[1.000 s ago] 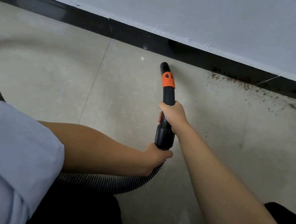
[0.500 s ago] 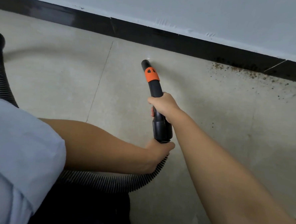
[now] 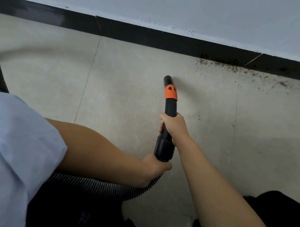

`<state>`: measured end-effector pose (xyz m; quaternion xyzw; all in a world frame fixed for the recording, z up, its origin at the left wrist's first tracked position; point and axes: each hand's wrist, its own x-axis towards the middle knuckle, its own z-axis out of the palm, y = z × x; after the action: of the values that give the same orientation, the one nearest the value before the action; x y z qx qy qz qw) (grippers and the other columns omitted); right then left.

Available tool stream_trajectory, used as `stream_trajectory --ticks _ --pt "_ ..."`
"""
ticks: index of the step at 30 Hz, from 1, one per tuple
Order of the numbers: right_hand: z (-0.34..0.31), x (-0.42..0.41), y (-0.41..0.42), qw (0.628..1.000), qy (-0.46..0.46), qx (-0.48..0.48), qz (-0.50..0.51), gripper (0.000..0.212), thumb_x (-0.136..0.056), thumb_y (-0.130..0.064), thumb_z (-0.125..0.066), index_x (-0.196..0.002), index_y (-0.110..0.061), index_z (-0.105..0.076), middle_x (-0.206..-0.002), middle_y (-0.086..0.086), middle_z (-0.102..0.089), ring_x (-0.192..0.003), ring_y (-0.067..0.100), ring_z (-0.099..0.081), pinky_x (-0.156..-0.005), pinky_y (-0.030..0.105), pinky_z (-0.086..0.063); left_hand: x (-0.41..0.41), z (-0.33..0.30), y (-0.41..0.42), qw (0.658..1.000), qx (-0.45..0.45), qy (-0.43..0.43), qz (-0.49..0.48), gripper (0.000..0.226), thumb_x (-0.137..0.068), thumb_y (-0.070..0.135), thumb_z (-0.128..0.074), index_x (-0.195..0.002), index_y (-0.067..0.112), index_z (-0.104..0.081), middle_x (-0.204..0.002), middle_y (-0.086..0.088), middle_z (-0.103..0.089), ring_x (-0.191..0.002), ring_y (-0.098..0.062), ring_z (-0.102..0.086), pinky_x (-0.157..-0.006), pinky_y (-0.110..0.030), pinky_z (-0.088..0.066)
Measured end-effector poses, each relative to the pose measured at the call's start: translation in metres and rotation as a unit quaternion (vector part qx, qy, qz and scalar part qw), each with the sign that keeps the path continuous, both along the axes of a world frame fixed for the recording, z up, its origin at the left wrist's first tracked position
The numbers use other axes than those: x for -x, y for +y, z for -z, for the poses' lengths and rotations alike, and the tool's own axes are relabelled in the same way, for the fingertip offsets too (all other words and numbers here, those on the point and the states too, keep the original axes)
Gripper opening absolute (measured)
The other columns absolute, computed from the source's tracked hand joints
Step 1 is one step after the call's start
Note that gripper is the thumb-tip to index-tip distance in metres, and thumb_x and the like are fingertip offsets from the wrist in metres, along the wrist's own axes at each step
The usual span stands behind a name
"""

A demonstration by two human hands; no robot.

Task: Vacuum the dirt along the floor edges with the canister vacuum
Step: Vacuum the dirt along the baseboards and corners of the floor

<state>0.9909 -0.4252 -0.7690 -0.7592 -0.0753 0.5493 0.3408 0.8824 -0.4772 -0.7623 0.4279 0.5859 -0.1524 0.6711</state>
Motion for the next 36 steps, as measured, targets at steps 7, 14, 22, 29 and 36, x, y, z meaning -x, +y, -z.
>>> stream_trajectory --ticks 7,14,22,29,36 --pt "-0.006 -0.04 -0.039 0.999 -0.009 0.018 0.046 0.01 -0.084 -0.008 -0.055 -0.085 -0.013 -0.046 -0.052 0.007 -0.052 -0.042 0.019 -0.049 -0.056 0.031 -0.047 -0.036 -0.003 -0.033 0.999 0.027 -0.035 0.017 0.017 -0.081 0.009 -0.06 -0.077 0.017 -0.046 -0.073 -0.003 -0.045 -0.069 -0.017 -0.046 -0.061 -0.027 -0.04" --pt "-0.008 -0.091 -0.07 0.997 -0.025 0.028 0.064 0.011 -0.085 -0.007 -0.055 -0.084 -0.014 -0.047 -0.058 0.008 -0.051 -0.044 0.019 -0.049 -0.053 0.029 -0.046 -0.087 -0.004 -0.069 0.998 0.038 -0.055 -0.011 0.019 -0.08 0.006 -0.058 -0.072 0.015 -0.043 -0.069 -0.003 -0.043 -0.062 -0.016 -0.042 -0.058 -0.027 -0.036" --pt "-0.01 -0.158 -0.079 0.995 -0.037 0.014 0.097 0.012 -0.084 -0.006 -0.056 -0.082 -0.011 -0.045 -0.056 0.008 -0.051 -0.043 0.019 -0.048 -0.049 0.027 -0.044 -0.149 -0.007 -0.077 0.996 0.005 -0.081 -0.032 0.019 -0.08 0.006 -0.057 -0.074 0.02 -0.045 -0.066 -0.002 -0.044 -0.057 -0.013 -0.042 -0.054 -0.022 -0.036" --pt "-0.01 -0.156 -0.06 1.0 -0.012 0.011 -0.009 0.011 -0.082 -0.009 -0.056 -0.084 -0.013 -0.047 -0.055 0.007 -0.053 -0.044 0.02 -0.05 -0.051 0.027 -0.045 -0.16 -0.011 -0.078 0.995 -0.025 -0.038 -0.09 0.014 -0.081 0.004 -0.057 -0.079 0.014 -0.047 -0.065 -0.003 -0.045 -0.055 -0.013 -0.042 -0.051 -0.022 -0.038" --pt "-0.001 -0.122 -0.037 0.997 0.01 -0.017 -0.07 0.009 -0.081 -0.011 -0.056 -0.086 -0.013 -0.049 -0.055 0.005 -0.054 -0.045 0.02 -0.053 -0.057 0.03 -0.046 -0.137 0.003 -0.069 0.989 -0.068 -0.001 -0.129 0.014 -0.079 0.009 -0.061 -0.09 0.008 -0.052 -0.076 -0.011 -0.052 -0.056 -0.015 -0.046 -0.048 -0.021 -0.041"
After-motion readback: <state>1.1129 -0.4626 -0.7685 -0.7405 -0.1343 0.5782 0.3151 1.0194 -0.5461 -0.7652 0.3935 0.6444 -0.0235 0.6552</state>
